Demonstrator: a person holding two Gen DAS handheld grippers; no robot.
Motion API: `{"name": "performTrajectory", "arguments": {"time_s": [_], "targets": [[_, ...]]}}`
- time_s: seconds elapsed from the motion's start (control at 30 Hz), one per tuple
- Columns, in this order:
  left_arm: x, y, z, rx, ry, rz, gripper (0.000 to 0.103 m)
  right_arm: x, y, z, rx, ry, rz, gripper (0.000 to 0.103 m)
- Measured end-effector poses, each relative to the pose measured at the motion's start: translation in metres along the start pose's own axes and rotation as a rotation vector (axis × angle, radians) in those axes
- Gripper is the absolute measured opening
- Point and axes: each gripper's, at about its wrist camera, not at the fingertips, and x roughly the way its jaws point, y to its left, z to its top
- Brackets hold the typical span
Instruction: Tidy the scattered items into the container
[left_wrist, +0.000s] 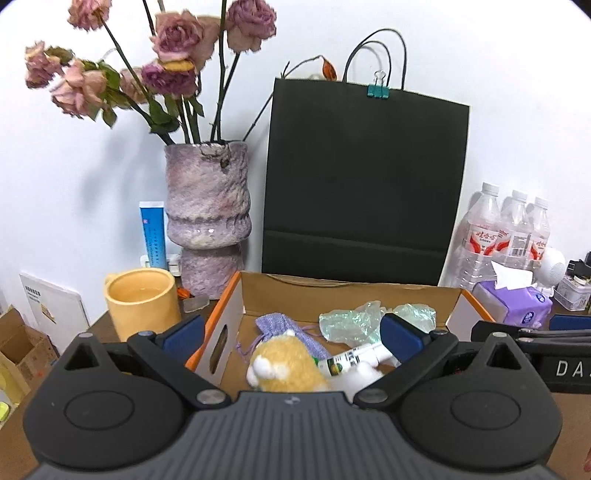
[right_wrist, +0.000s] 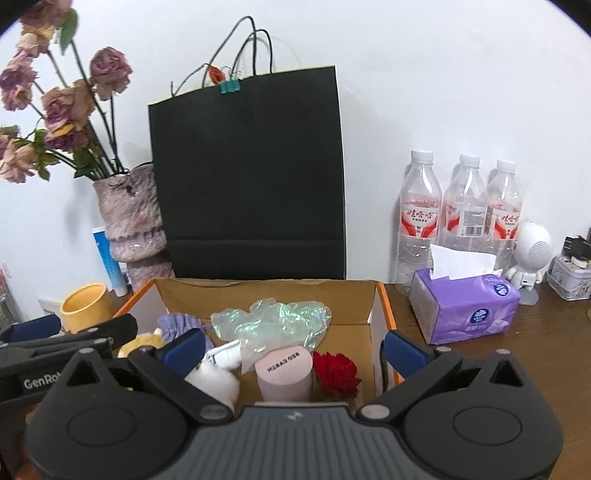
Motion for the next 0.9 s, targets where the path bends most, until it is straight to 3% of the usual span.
{"name": "performTrajectory", "arguments": {"time_s": [0.5, 0.9], "targets": [[-0.102, 0.005, -0.02, -0.01, -0.051, -0.047, 0.103, -0.101, 0.013, -0.032, -0.051, -0.033, -0.011, 0.103], [-0.15, 0.013, -0.048, -0.034, -0.076, -0.071, 0.103, -0.145, 0.013, -0.064, -0.002, -0.05, -0.033, 0.103]]}}
